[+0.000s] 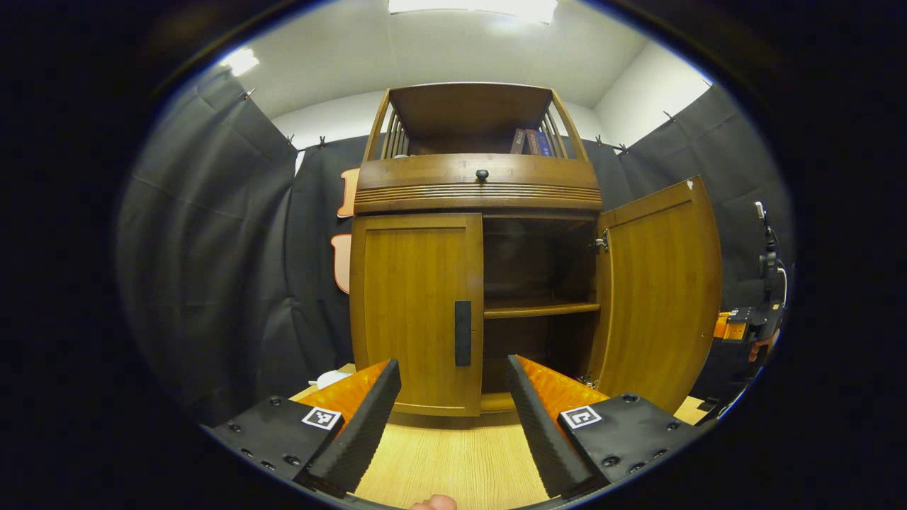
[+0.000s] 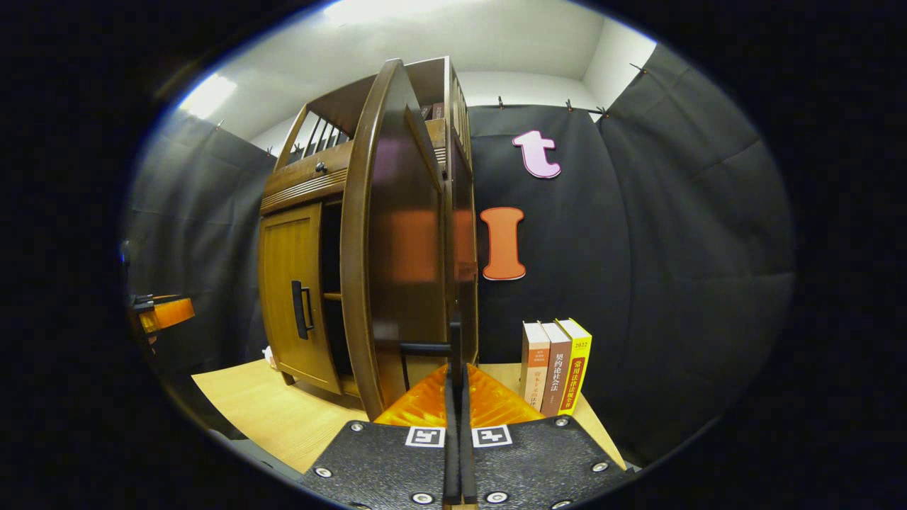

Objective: Open the right door of the double-door shoe cabinet with the right hand, and open the left door with the left hand.

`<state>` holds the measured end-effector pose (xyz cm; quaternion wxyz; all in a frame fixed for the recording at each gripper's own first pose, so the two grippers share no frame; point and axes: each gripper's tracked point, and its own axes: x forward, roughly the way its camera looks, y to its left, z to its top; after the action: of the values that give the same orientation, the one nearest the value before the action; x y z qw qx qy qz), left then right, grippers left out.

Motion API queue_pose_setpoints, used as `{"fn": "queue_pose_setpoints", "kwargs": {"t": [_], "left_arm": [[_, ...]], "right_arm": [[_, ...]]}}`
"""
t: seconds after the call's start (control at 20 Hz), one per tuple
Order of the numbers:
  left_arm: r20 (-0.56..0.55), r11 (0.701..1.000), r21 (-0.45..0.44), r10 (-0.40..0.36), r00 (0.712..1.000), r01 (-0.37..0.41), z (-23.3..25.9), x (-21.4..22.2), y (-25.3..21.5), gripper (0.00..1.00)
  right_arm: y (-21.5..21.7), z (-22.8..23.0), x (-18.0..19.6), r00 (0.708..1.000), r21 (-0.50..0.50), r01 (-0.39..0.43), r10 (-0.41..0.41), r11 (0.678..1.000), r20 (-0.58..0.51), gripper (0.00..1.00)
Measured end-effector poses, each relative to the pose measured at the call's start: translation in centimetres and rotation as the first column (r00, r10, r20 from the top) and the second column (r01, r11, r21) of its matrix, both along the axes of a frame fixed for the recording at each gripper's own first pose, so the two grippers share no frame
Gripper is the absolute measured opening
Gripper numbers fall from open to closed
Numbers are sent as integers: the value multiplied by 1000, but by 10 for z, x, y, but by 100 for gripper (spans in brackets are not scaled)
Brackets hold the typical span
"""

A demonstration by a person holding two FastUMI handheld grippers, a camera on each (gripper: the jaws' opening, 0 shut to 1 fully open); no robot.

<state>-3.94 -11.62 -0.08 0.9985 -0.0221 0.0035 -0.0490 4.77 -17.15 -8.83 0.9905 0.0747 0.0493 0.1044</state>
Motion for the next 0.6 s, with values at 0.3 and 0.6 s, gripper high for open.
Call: {"fn": "queue_pose_setpoints", "kwargs": {"t": [0.3, 0.6], "left_arm": [[5, 1000, -4, 6, 1000, -6, 2, 7, 5, 96], [-13, 1000, -16, 0, 1000, -1, -5, 19, 8, 94]], "right_arm": [[2, -4, -7, 1000, -7, 0, 0, 1000, -14, 10], [-4, -25, -45, 995, -28, 69, -71, 997, -66, 10]]}}
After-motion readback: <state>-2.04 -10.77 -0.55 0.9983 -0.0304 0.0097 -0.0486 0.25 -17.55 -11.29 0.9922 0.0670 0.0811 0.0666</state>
